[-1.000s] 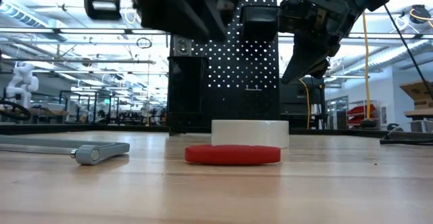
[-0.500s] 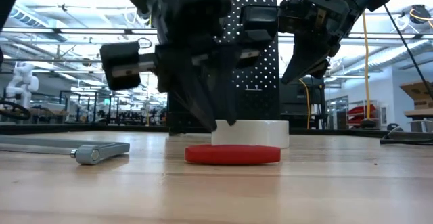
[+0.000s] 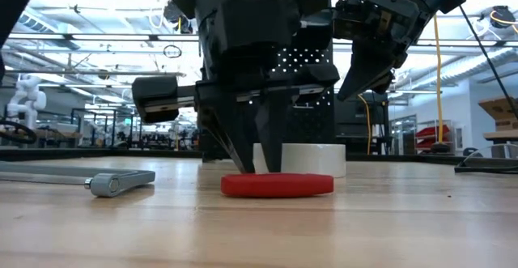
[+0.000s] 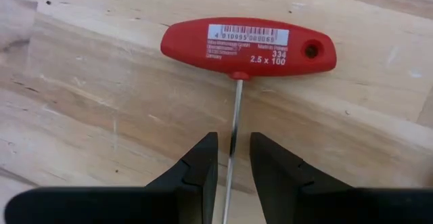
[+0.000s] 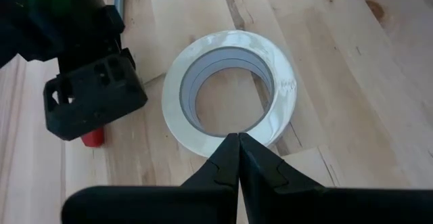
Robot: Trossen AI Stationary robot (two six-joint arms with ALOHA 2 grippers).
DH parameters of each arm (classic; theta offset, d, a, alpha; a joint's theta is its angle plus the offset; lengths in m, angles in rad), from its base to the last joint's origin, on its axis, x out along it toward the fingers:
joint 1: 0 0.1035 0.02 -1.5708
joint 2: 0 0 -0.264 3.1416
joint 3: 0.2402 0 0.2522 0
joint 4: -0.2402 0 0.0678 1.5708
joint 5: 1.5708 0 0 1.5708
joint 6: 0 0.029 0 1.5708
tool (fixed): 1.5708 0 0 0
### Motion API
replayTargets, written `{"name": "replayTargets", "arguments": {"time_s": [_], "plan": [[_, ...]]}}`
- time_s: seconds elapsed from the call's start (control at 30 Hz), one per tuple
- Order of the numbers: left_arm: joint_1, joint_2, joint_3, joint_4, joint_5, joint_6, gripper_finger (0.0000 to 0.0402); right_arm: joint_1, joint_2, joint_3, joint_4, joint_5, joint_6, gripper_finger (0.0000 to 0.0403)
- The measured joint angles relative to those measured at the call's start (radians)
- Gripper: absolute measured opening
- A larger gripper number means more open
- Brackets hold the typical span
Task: Hang tools onto peg board
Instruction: Put the red t handle screwdriver into the left black tool bin
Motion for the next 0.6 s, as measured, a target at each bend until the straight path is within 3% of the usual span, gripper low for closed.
{"name": "replayTargets", "arguments": {"time_s": [0.2,0.5,0.6], "plan": [[0.0,-0.002,0.0,-0.005,0.0,0.02,0.0087,0.0,0.0,0.0,0.0,0.0,-0.001,0.0],[-0.001,-0.002,0.0,-0.031,0.0,0.017,0.0009,0.0,0.0,0.0,0.001,0.0,-0.002,0.0],[-0.001,-0.002,-0.001,-0.027,-0.001,-0.01,0.0006,0.0,0.0,0.0,0.001,0.0,-0.002,0.0]]}}
